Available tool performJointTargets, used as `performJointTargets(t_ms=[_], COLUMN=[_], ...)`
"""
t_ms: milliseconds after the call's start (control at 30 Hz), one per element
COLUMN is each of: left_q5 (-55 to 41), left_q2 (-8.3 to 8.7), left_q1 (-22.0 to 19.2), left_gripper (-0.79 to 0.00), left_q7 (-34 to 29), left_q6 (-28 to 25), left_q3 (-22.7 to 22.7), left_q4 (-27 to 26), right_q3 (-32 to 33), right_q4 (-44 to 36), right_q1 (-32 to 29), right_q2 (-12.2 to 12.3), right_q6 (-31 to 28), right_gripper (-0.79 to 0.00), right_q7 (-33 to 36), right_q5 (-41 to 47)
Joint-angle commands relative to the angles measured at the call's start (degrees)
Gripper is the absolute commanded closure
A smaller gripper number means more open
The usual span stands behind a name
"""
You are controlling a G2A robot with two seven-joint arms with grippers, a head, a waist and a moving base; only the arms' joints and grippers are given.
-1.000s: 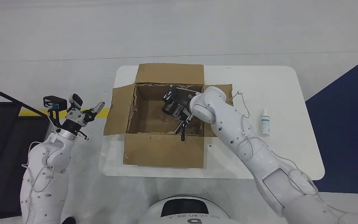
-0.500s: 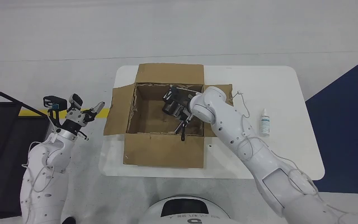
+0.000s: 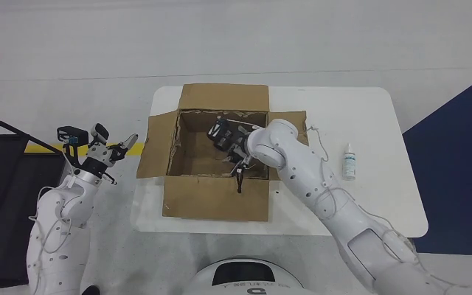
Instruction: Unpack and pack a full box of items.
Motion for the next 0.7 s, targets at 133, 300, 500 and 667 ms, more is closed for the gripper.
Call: performJointTargets(t_ms=[133, 300, 500, 667], left_q5=[0.0, 0.0, 0.0, 0.0], left_q2=[0.00, 0.00, 0.00, 0.00], left_q1=[0.0, 0.0, 0.0, 0.0], left_gripper=[-0.785, -0.785, -0.785, -0.785], left_q7=[0.0, 0.0, 0.0, 0.0], left_q6=[0.0, 0.0, 0.0, 0.0], left_q3=[0.0, 0.0, 0.0, 0.0], left_q4=[0.0, 0.0, 0.0, 0.0], right_q3=[4.7, 2.8, -3.1, -7.1], right_q4=[-9.7, -5.8, 5.4, 13.2], right_q1=[-6.4, -4.4, 2.2, 6.5], right_q2=[2.0, 1.5, -0.9, -3.0], right_q6=[-1.1, 0.9, 4.6, 6.6], right_gripper=[-0.785, -0.785, -0.785, -0.785], right_q7=[-2.6, -3.8, -4.6, -4.9], right_q5=[-2.8, -4.1, -4.2, -2.6])
